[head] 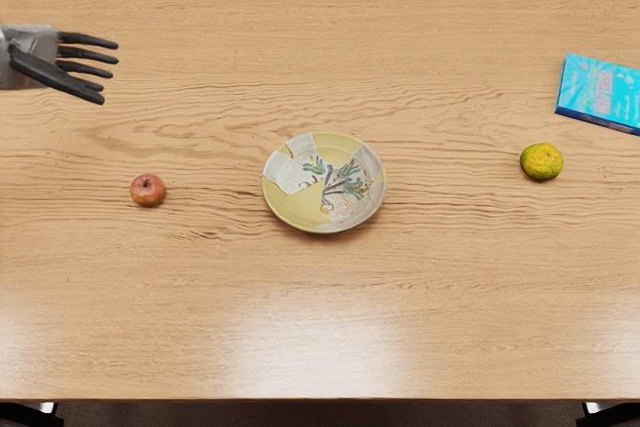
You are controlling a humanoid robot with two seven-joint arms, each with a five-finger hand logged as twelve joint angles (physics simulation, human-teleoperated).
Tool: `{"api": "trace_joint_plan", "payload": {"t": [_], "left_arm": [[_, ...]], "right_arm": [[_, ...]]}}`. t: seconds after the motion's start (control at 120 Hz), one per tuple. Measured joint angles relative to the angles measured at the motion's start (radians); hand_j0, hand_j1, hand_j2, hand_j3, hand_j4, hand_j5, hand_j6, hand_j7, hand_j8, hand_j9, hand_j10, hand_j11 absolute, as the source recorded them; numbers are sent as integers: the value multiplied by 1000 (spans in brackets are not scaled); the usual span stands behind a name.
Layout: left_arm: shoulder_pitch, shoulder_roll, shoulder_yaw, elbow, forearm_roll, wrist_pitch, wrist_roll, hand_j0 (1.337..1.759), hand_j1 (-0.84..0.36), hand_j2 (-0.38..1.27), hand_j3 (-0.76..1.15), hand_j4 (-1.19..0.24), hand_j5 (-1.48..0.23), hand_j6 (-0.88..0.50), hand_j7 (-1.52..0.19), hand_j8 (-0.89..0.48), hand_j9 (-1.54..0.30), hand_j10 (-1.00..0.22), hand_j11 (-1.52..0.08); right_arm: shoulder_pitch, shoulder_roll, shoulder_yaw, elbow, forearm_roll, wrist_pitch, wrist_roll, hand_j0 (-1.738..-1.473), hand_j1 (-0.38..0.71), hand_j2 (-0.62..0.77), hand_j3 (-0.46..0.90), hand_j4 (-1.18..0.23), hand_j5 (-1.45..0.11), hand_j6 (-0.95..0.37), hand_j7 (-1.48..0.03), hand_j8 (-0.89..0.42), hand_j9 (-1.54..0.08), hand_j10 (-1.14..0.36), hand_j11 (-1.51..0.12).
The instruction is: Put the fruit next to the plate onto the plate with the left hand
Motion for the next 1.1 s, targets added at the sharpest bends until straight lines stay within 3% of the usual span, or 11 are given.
{"api": "trace_joint_plan", "payload": {"t": [0.158,0.292,0.492,0.667,0.733,0.867,1.1], "left_arm": [[-12,-1,1,-5,13,0,0,1657,52,50,0,-249,-323,-249,-323,-248,-323,-248,-323],[-101,-1,2,-41,172,0,3,1658,52,50,0,-249,-323,-249,-323,-248,-323,-248,-323],[-155,52,-3,-267,444,0,8,1658,52,50,0,-250,-323,-250,-323,-250,-323,-249,-323],[-143,185,11,-626,670,0,9,1658,52,51,0,-251,-323,-251,-323,-251,-323,-250,-323],[-145,191,32,-720,722,22,9,1658,53,51,0,-251,-323,-252,-323,-252,-323,-251,-323],[-143,184,86,-824,856,158,9,1658,53,51,0,-252,-324,-253,-323,-253,-323,-252,-323],[-151,119,204,-888,1090,388,10,1658,53,52,0,-253,-324,-254,-324,-254,-323,-252,-323]], "right_arm": [[-2,0,-1,0,0,-1,0,-1657,-309,-7,0,-33,-43,-33,-43,-33,-43,-33,-43],[-4,0,-2,0,0,-1,-1,-1658,-310,-7,0,-33,-43,-33,-43,-33,-43,-33,-43],[-4,0,-2,0,0,-1,-1,-1658,-310,-7,0,-33,-43,-33,-43,-33,-43,-33,-43],[-4,0,-2,0,0,-1,-1,-1658,-310,-7,0,-33,-43,-33,-43,-33,-43,-33,-43],[-4,0,-2,0,0,-1,-1,-1658,-310,-7,0,-33,-43,-33,-43,-33,-43,-33,-43],[-4,0,-2,0,0,-1,-1,-1658,-310,-7,0,-33,-43,-33,-43,-33,-43,-33,-43],[-4,0,-2,0,0,-2,-1,-1658,-310,-7,0,-33,-43,-33,-43,-33,-43,-33,-43]]}}
